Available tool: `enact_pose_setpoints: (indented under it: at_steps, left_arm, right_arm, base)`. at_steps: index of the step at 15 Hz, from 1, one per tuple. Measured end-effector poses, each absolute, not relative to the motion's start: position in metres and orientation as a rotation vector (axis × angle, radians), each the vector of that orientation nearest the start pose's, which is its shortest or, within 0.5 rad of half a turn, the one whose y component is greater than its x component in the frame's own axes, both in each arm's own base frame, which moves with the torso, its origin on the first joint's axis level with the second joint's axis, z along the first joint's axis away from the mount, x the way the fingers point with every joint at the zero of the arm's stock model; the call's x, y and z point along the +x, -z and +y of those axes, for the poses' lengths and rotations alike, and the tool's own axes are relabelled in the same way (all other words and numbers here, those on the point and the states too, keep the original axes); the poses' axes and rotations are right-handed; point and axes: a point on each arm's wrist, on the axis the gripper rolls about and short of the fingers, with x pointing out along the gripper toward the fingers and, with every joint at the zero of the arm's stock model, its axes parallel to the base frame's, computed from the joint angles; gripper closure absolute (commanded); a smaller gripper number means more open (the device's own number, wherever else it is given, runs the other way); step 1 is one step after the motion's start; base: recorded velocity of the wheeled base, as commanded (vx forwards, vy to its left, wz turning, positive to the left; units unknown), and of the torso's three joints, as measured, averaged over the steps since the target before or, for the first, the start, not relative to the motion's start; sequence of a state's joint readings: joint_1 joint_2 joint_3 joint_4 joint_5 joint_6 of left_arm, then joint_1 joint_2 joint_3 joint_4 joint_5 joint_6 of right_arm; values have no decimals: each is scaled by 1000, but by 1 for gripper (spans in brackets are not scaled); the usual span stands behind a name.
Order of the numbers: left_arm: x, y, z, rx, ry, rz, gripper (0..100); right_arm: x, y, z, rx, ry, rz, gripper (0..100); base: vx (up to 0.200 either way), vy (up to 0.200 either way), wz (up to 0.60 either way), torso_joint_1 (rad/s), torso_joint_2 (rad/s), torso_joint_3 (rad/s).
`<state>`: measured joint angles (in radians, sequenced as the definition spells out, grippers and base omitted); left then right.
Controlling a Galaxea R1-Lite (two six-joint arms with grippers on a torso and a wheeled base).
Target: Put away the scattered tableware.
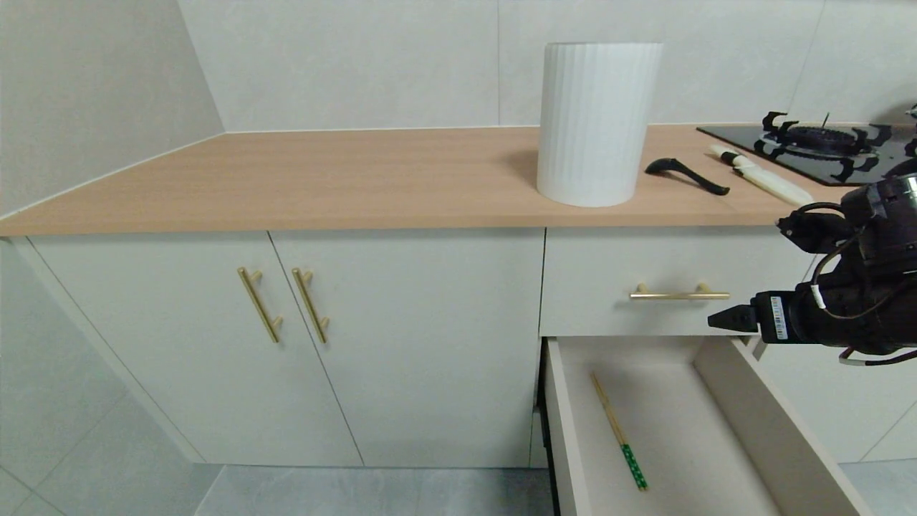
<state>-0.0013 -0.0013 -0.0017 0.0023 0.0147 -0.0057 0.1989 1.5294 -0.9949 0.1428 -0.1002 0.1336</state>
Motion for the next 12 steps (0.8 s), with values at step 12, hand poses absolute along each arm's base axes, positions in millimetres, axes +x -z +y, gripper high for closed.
enact_pose_setpoints:
  at_steps: [12]
  left_arm:
    - [-23, -76, 0, -6, -13, -1, 0]
  right_arm:
    - [252, -210, 49, 25, -53, 679, 0]
  base:
    - [0, 0, 0, 174, -490, -297]
